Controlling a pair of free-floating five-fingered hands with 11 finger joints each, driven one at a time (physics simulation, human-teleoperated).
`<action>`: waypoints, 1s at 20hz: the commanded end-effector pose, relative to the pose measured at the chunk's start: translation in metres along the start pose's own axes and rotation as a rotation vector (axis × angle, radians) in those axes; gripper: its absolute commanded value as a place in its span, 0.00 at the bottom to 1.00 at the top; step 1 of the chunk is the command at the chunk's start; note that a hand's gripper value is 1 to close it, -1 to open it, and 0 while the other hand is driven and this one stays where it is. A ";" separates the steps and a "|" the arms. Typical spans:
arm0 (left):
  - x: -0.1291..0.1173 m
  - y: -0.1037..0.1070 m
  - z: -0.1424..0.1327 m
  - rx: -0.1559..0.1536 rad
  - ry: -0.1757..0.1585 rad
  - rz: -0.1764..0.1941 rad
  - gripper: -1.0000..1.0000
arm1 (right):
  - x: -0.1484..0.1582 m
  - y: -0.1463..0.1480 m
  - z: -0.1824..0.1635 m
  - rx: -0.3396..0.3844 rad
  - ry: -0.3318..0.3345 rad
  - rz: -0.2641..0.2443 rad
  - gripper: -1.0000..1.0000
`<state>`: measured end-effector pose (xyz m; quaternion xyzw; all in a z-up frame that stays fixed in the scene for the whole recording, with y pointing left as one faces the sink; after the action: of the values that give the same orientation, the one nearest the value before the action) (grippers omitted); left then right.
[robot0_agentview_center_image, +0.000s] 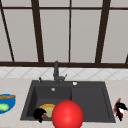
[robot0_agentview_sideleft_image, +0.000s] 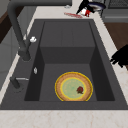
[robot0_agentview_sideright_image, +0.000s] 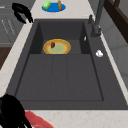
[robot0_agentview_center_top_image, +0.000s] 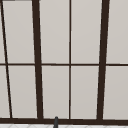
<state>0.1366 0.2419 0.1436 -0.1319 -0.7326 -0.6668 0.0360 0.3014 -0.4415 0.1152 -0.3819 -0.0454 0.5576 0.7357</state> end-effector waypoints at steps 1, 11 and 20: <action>0.000 0.000 0.000 0.000 0.000 0.000 0.50 | 0.014 0.020 -0.010 0.028 -0.045 -0.050 0.00; 0.000 0.000 0.000 0.000 0.000 0.000 0.50 | 0.000 -0.012 -0.006 -0.091 0.011 -0.037 1.00; 0.000 0.000 0.000 0.000 0.000 0.000 0.50 | -0.002 -0.022 0.012 0.061 -0.048 -0.012 1.00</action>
<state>0.1366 0.2419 0.1436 -0.1319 -0.7326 -0.6668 0.0360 0.3146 -0.4427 0.1346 -0.3926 -0.0634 0.5551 0.7306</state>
